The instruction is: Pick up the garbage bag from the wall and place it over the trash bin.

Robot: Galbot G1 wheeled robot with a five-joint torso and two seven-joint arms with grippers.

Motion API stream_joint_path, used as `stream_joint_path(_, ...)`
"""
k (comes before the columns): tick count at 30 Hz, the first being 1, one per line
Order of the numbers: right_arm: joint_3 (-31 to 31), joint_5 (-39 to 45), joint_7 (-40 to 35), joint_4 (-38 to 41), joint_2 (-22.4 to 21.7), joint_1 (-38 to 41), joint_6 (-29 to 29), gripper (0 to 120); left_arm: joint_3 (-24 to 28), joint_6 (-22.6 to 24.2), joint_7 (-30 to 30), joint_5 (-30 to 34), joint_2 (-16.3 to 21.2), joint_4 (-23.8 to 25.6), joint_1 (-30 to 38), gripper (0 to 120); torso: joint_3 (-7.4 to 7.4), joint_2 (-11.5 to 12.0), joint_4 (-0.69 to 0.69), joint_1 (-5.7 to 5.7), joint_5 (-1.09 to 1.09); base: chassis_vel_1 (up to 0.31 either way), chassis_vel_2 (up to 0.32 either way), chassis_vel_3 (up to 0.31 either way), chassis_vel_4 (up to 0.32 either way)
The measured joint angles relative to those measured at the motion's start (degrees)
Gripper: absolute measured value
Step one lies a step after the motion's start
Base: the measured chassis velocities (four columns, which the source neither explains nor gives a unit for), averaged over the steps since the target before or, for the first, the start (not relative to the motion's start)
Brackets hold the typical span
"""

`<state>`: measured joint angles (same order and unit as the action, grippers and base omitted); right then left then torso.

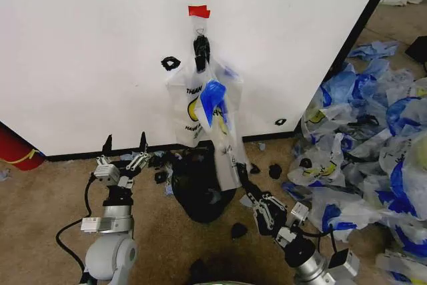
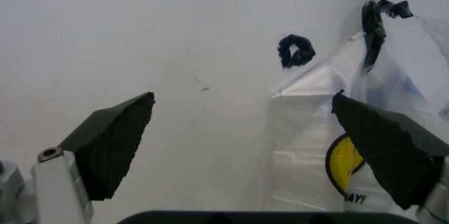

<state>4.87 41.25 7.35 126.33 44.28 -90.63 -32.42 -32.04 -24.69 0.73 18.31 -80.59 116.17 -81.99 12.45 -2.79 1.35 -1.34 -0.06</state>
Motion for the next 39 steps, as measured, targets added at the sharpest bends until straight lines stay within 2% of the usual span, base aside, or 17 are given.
stream_joint_path(10,0.31,-0.67,0.17,-0.02,0.37,-0.03,-0.32,0,-0.17,-0.36,0.01,0.14,0.16,0.77,-0.71,99,0.00,0.00,0.01,0.00,0.00,0.000,0.000,0.000,0.000)
stream_joint_path(22,-0.31,4.65,-3.32,-0.04,0.00,8.60,2.15,0,1.01,0.97,0.30,0.71,0.31,3.19,-0.96,100,0.00,0.00,-0.02,0.00,0.01,0.000,0.000,0.000,0.000)
stream_joint_path(30,0.14,4.33,-3.42,1.08,-0.12,6.59,2.18,0,1.16,0.80,0.47,0.51,0.25,2.89,-1.19,100,0.00,0.00,0.00,0.00,-0.01,0.000,0.000,0.000,0.000)
stream_joint_path(39,0.57,1.35,-2.02,0.09,1.84,2.62,0.22,0,0.87,0.74,0.50,0.44,0.29,4.31,-1.91,99,0.00,0.00,0.00,0.00,0.00,0.000,0.000,0.000,0.000)
